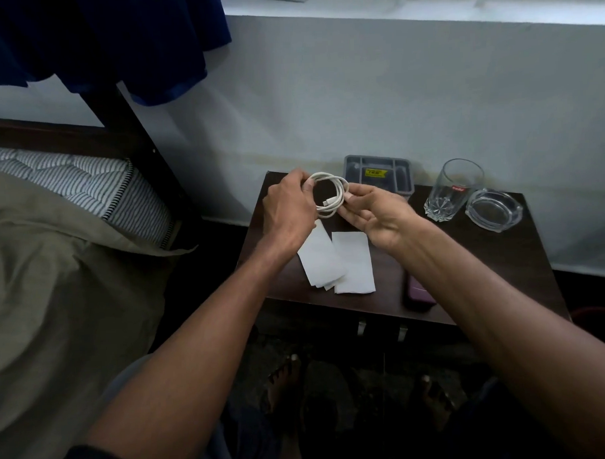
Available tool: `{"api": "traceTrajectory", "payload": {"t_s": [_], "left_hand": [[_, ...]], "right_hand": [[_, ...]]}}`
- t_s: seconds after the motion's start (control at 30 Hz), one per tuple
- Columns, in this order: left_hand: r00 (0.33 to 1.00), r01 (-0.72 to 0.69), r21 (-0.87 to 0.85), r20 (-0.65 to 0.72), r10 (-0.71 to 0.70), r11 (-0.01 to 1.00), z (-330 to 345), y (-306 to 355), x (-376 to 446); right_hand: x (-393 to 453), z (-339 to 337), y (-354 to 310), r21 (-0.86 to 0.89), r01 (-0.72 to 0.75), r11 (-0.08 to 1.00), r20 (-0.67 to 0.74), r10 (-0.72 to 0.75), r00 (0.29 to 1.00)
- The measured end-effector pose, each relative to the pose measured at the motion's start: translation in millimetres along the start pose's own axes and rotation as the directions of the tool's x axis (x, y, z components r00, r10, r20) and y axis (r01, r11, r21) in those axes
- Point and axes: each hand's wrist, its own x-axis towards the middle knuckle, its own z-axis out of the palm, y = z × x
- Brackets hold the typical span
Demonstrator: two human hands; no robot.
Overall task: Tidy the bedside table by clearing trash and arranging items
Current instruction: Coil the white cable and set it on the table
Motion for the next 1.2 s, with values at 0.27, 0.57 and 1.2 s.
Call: {"api": "traceTrajectory", "payload": {"t_s": [0.27, 0.57, 1.2], "left_hand": [[0.994, -0.076, 0.241, -0.056, 0.092, 0.968, 3.3, 11.2, -5.9], [0.995, 0.014, 0.019, 0.097, -0.016, 1.0, 18.7, 7.1, 5.6], [0.916, 0.397, -0.201, 0.14, -0.375, 0.895, 90.3, -57.5, 66.6]], "right_hand": [[-4.2, 2.6, -4.3, 0.119, -0.103, 0.988, 0.162, 0.083, 0.983], [8.9, -4.1, 7.8, -0.216, 0.024, 0.976, -0.087, -0.044, 0.995], [42.5, 13.4, 31.1, -0.406, 0.011, 0.914, -0.201, -0.101, 0.974]]}}
